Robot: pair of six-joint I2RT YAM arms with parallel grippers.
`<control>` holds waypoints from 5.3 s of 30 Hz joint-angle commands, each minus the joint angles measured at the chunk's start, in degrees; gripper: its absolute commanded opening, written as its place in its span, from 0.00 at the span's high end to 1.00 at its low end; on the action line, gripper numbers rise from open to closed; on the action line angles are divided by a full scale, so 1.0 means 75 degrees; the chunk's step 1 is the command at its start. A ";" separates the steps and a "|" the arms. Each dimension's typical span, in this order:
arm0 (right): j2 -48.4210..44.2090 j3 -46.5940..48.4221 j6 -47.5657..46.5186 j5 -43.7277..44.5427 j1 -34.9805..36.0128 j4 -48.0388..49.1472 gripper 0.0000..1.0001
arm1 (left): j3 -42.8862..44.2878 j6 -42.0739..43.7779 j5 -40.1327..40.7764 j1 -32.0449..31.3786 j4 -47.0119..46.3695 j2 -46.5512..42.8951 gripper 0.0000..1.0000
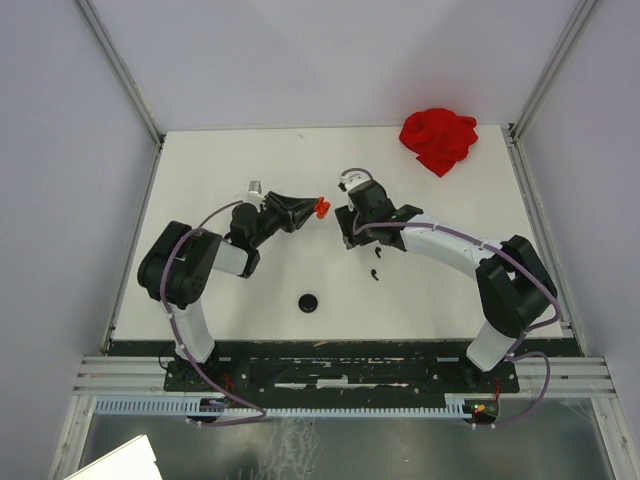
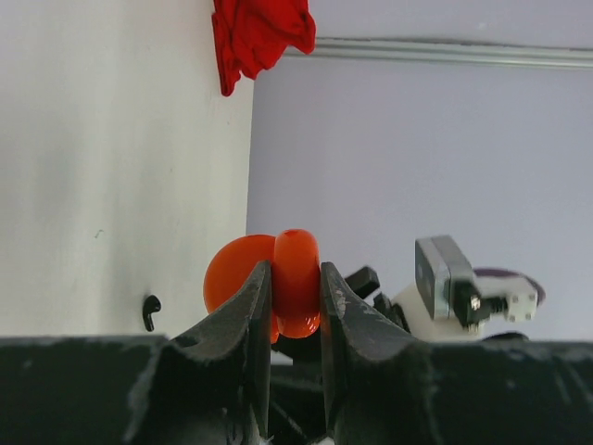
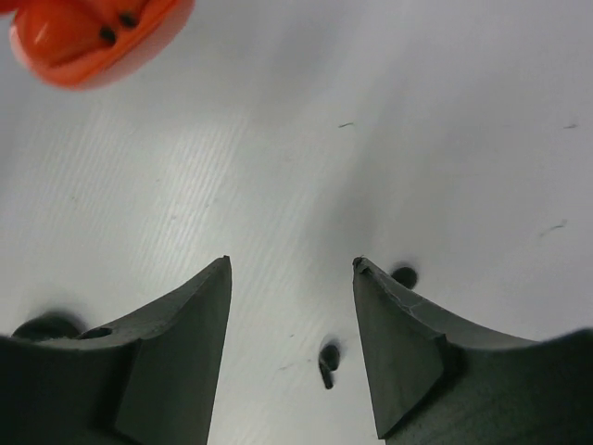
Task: Insert the wireless bluetooth earbuds into the charging case
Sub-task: Close the charging case, then place the charging case at the center of the board, then move the charging case to the center of the board.
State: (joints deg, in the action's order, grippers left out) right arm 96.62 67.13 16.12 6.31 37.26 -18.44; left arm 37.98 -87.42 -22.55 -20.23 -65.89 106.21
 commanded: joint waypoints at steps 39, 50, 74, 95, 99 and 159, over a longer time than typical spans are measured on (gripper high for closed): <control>0.1256 -0.0074 -0.0794 0.1839 0.1442 0.4511 0.26 | -0.0801 -0.1836 0.1295 -0.0040 -0.0894 -0.0178 0.97; 0.1836 -0.0443 -0.1236 0.2498 0.1442 0.6398 0.24 | -0.0721 -0.2008 0.1135 -0.0079 -0.0797 -0.0010 0.97; 0.1052 -0.1756 -0.2482 0.3852 0.1443 0.7536 0.21 | -0.0732 -0.1810 0.1080 -0.0055 -0.0797 0.0145 0.97; -0.0719 -0.1857 -0.1165 0.3521 0.1112 0.4581 0.17 | -0.1083 0.0142 0.1426 0.0900 0.0405 -0.0044 0.97; -0.1010 -0.1621 -0.0788 0.2591 0.0877 0.3633 0.18 | -0.1017 0.0611 0.1735 0.0914 0.1015 -0.0152 0.97; 0.0192 -0.1200 -0.0932 -0.0250 0.3523 0.1181 0.22 | -0.0525 0.3288 0.3642 0.1264 0.5785 -0.3119 0.43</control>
State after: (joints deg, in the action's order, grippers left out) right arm 96.97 56.99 10.13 -0.71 62.15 -10.15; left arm 34.06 -65.04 4.40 -11.27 -22.22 84.90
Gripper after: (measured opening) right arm 0.782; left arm 0.568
